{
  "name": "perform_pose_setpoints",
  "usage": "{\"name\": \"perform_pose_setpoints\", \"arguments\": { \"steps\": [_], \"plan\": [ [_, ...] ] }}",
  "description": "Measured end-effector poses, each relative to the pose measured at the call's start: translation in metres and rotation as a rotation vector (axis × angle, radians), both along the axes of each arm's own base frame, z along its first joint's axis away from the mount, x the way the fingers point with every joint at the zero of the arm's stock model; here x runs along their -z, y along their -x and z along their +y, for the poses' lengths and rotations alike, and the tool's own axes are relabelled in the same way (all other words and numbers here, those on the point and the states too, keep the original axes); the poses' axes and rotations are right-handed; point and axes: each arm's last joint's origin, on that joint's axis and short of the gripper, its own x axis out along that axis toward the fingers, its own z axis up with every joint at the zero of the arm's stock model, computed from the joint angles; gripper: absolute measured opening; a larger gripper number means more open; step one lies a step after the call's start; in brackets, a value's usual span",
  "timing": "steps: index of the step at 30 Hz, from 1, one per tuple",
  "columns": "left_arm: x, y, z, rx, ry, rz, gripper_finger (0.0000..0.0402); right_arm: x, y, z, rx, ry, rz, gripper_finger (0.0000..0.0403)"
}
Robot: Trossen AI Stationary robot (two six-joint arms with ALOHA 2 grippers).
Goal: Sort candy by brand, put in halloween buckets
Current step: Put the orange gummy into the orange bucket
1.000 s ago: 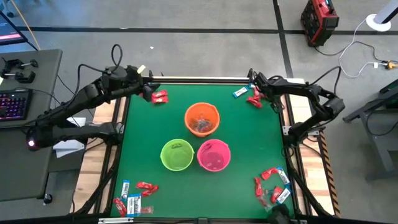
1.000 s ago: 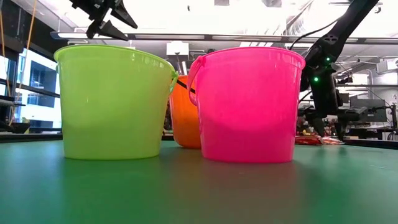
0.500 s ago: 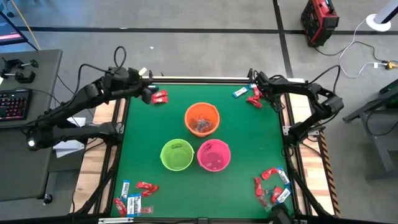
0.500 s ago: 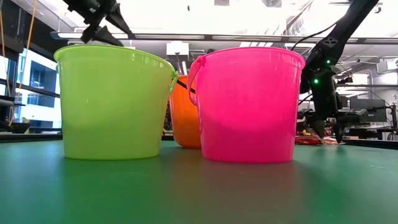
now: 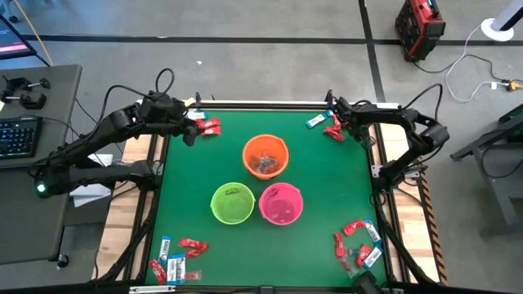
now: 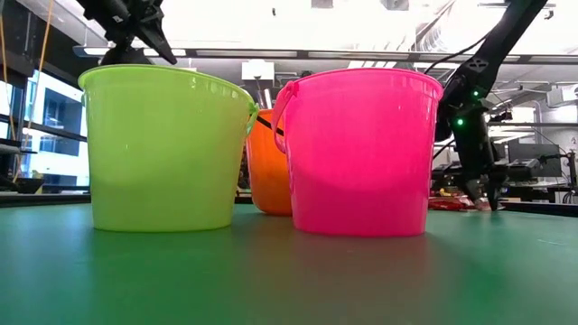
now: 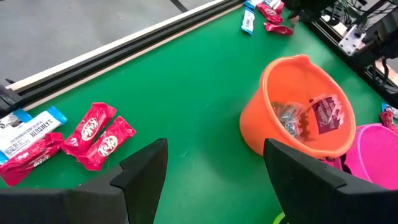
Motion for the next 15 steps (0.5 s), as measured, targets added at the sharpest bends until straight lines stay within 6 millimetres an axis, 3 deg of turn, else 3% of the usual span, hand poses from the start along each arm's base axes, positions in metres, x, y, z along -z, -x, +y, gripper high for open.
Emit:
{"name": "perform_pose_setpoints", "arguments": {
  "steps": [6, 15],
  "plan": [
    [0.000, 0.000, 0.000, -0.001, -0.017, 0.010, 0.0255, -0.012, 0.001, 0.000, -0.073, 0.016, -0.035, 0.0012],
    [-0.001, -0.001, 0.001, -0.001, -0.029, -0.004, 0.0255, -0.047, 0.000, 0.015, -0.225, 0.122, -0.051, 0.0005]
  ]
}}
